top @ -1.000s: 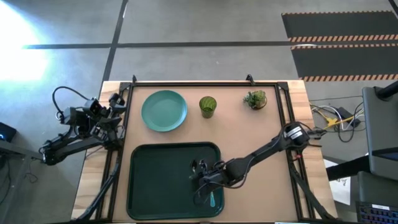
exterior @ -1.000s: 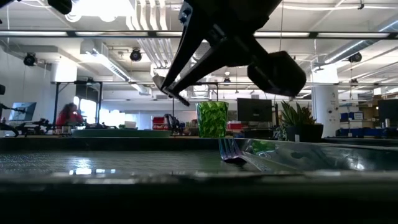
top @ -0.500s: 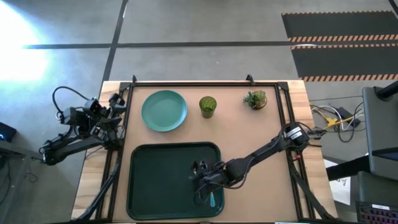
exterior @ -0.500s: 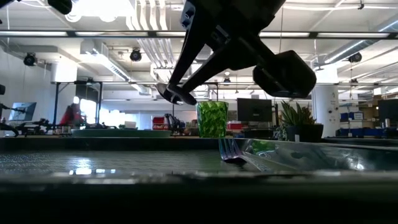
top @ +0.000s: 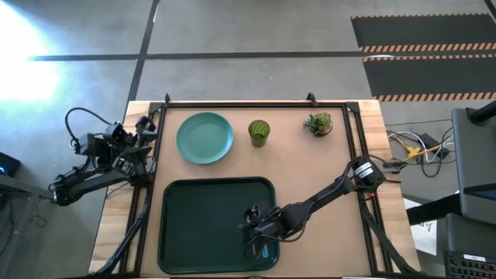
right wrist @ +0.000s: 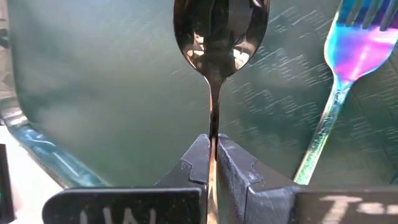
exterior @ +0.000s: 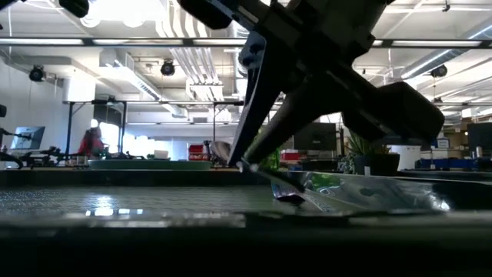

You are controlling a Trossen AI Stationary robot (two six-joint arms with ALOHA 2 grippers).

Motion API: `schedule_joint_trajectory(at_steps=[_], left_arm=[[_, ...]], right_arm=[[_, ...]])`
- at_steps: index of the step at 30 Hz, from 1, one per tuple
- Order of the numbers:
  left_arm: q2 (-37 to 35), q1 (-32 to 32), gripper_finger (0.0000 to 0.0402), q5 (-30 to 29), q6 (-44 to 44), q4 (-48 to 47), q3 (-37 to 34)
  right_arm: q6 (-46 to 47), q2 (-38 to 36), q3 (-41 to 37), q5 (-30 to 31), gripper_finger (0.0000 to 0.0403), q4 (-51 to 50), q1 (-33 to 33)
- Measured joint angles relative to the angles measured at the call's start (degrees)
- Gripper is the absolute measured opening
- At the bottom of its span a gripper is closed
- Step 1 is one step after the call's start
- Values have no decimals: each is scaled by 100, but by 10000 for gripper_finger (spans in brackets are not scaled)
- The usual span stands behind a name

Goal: Pick and place plate/cup/fork/spoon on tray
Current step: Put the spoon on the serving tray

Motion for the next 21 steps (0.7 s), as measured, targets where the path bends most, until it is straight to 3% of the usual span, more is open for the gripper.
schedule_joint_trajectory(at_steps=[21], left_arm=[[0,0,191,0,-2,0,0]], right_arm=[[-77,226,-4,-361,9,47,0]])
